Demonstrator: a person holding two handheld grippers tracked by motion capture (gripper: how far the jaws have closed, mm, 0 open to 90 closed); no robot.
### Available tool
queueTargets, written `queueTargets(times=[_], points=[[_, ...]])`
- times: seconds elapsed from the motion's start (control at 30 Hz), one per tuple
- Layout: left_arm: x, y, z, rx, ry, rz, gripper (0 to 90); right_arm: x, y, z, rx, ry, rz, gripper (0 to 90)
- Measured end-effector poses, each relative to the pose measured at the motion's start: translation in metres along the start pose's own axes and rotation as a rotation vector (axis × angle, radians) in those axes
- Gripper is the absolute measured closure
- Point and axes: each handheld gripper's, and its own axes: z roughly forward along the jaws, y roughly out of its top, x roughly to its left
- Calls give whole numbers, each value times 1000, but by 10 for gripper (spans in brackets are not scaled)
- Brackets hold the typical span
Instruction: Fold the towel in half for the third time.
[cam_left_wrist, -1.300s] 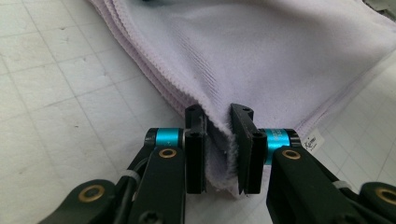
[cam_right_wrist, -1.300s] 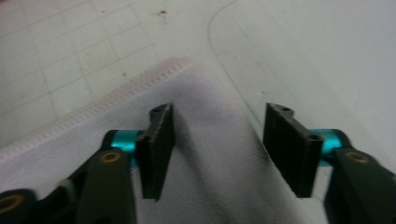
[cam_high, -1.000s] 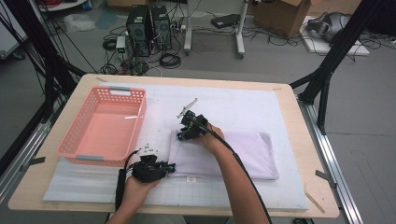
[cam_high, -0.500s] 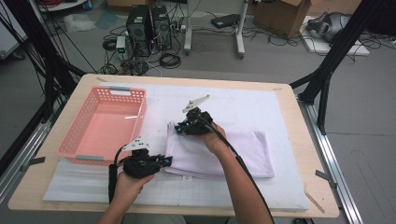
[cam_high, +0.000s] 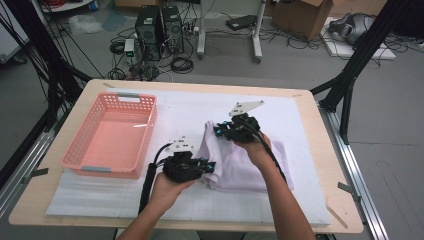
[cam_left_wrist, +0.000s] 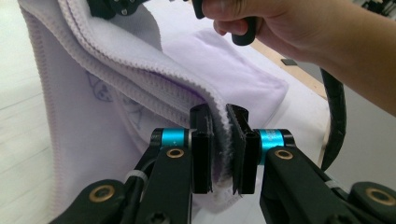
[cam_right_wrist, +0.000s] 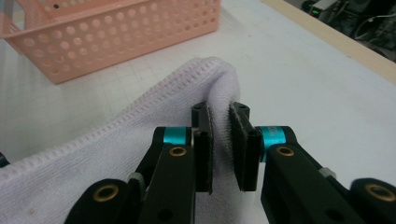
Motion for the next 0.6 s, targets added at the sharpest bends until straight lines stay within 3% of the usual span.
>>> queueTargets(times=[0.27, 0.6], points=[[-17, 11, 37, 33, -39, 21, 802, -16, -26, -35, -14, -50, 38, 806], [-26, 12, 80, 66, -48, 15, 797, -34, -57, -55, 4, -103, 78, 806]])
